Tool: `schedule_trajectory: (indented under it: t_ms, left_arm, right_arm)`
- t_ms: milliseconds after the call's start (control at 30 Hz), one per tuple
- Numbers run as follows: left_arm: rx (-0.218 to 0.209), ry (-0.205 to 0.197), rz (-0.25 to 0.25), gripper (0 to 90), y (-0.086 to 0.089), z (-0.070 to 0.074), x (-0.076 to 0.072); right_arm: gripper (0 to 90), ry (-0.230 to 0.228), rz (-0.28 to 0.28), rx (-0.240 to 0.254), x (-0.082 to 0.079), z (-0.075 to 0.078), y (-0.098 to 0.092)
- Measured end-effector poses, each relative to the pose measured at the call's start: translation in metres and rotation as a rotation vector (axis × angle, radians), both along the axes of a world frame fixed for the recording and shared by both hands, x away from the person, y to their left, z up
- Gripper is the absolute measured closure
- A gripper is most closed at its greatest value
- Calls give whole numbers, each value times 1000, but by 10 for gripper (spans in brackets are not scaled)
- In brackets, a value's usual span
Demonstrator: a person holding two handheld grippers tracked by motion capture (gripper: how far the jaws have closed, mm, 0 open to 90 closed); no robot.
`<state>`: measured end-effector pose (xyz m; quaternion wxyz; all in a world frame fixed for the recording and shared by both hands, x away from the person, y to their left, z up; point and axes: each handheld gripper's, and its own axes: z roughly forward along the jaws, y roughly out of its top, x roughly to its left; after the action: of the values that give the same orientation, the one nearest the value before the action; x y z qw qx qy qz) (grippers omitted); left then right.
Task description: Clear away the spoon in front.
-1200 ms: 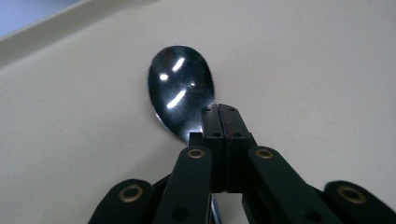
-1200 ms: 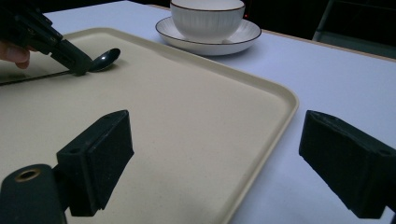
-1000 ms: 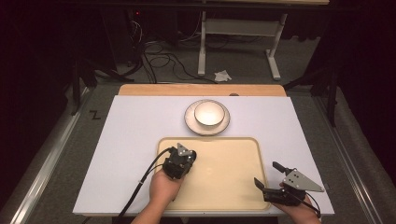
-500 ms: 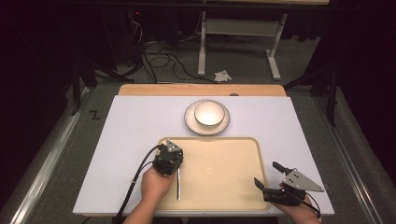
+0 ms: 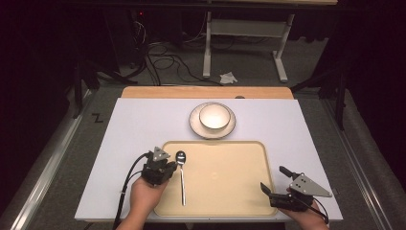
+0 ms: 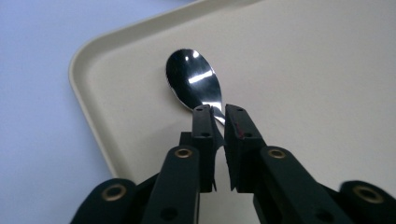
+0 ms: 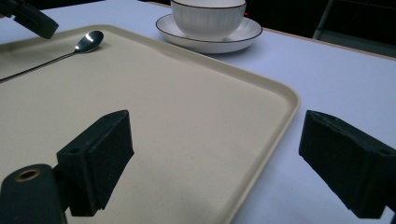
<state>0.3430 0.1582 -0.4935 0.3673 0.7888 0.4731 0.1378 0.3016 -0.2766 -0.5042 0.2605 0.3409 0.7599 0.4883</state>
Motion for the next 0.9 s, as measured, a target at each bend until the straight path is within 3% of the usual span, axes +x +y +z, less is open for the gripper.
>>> schedule_trajectory:
  t_ms: [167,233,267,367,467,700,800,833,900]
  left_arm:
    - [2,-17,-84,804,-7,3,-25]
    - [-7,-21,-129,839,-16,3,-37]
    - [-1,-17,-161,884,-22,2,-43]
    - [30,9,-244,898,-39,-5,-56]
    - [67,25,-253,899,-43,-10,-59]
    - [72,64,-244,900,-34,-14,-58]
    - [60,62,-246,900,-33,-15,-58]
    - [42,45,-253,838,-32,-13,-59]
    - [3,14,-252,795,-29,-10,-58]
  right_arm:
    - [106,-6,2,-7,0,0,0]
    - [106,-3,-1,-7,0,0,1]
    - [106,-7,4,-8,0,0,1]
    - [107,-5,0,-10,0,0,1]
    - [106,-6,-4,-7,-1,1,1]
    - [106,-4,-5,-4,0,0,0]
    - [106,-2,-4,-4,-1,0,0]
    - [107,-5,-1,-6,-1,0,0]
    - [106,-6,-1,-5,-1,1,0]
